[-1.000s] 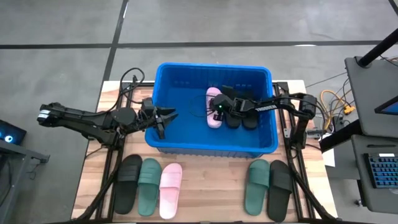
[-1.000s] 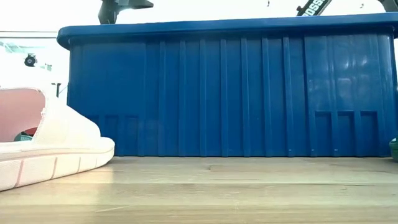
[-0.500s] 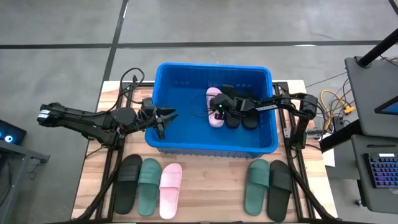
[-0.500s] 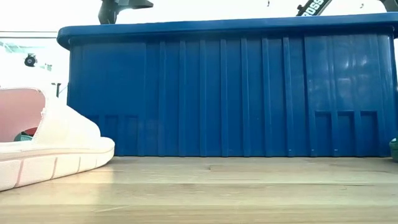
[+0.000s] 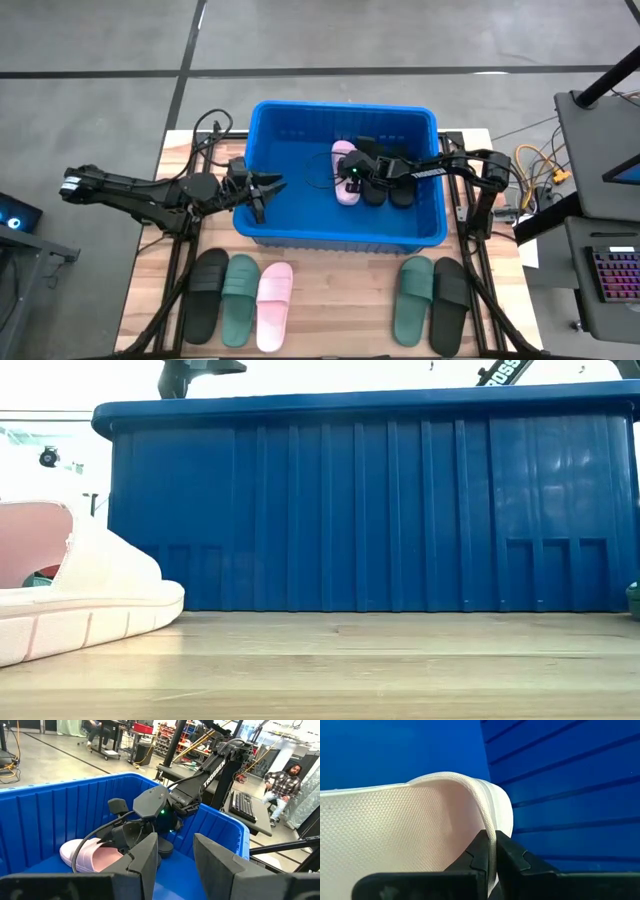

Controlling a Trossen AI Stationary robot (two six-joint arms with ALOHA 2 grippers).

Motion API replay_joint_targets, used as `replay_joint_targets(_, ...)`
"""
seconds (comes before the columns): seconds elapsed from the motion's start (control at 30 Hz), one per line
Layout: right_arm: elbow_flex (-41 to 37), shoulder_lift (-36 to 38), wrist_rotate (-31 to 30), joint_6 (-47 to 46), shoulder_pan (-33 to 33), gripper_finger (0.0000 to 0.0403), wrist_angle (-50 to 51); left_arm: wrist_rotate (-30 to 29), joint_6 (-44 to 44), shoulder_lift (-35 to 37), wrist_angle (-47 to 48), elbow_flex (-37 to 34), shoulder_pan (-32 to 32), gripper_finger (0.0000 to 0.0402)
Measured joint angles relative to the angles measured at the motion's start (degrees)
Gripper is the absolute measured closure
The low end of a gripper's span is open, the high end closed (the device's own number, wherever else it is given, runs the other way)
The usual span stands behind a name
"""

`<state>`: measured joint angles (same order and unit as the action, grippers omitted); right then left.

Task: Pick and place slides into bin
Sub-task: Put the right pink slide into the blue bin

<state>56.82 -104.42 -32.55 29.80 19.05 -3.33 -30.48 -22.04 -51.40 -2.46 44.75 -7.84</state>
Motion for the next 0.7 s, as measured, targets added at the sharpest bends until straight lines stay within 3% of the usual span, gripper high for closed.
replay_joint_targets(0.3,0.0,0.04,5.89,-3.85,0.35,0.0377,1.48,0.0,-0.02,0.0,0.0,0.0,-0.01,0.0291)
replay_joint_targets(0.7,0.02,0.04,7.14,-5.47,0.59,0.0264,3.29,0.02,-0.02,0.0,0.0,0.0,0.0,0.0291)
